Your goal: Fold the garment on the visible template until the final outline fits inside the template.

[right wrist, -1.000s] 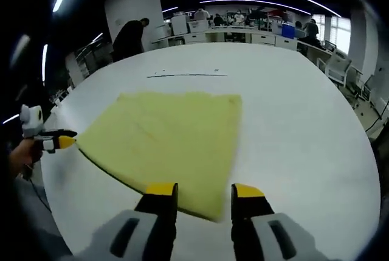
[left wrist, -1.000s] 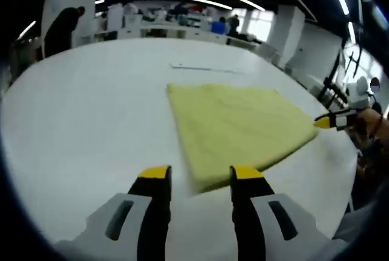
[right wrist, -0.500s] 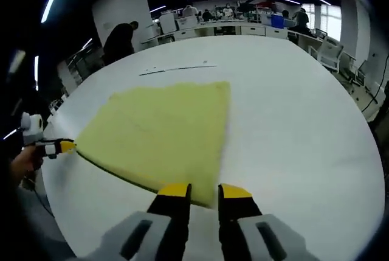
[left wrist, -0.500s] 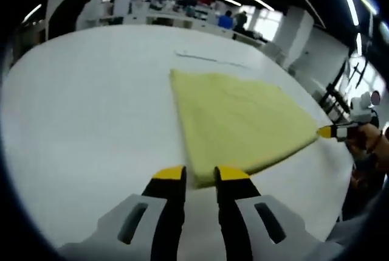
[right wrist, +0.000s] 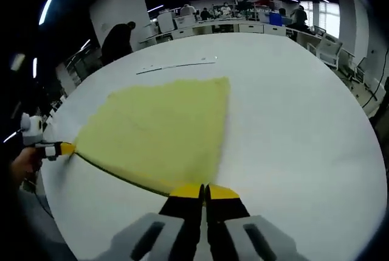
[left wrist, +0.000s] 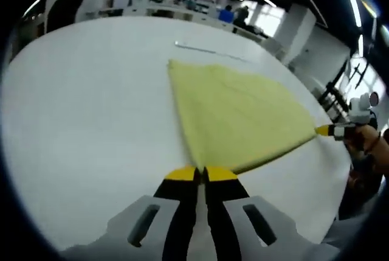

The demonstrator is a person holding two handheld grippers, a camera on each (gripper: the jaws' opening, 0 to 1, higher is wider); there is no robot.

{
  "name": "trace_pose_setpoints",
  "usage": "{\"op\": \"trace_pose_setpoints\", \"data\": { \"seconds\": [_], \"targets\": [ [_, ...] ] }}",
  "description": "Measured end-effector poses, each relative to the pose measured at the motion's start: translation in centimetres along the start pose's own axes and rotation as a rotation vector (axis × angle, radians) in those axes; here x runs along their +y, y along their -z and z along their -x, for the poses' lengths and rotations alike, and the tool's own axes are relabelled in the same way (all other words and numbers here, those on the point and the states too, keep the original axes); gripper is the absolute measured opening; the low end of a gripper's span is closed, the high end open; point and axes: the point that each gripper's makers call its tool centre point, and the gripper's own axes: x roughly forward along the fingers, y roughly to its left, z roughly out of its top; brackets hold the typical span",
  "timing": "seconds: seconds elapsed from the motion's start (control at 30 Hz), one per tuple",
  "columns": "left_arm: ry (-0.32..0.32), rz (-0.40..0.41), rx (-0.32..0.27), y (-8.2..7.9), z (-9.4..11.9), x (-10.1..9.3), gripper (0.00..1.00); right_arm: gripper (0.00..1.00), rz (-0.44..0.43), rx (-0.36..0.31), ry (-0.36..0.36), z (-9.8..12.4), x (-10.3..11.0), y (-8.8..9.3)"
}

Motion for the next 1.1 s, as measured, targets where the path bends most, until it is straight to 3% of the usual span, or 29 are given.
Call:
{"op": "trace_pose_setpoints", "data": {
  "seconds": [0.43,1.1],
  "targets": [
    [-0.011,-0.082,0.022,0.7,1.5,-0.2,0.0,0.0,0.034,0.021,-0.024,1.0,0.5,0.9],
    [-0.01,-0.114,0.042,4.2,5.3,0.6,0.0,0.0,0.005,0.052,-0.072,3.2,3.0,4.0]
  ]
}}
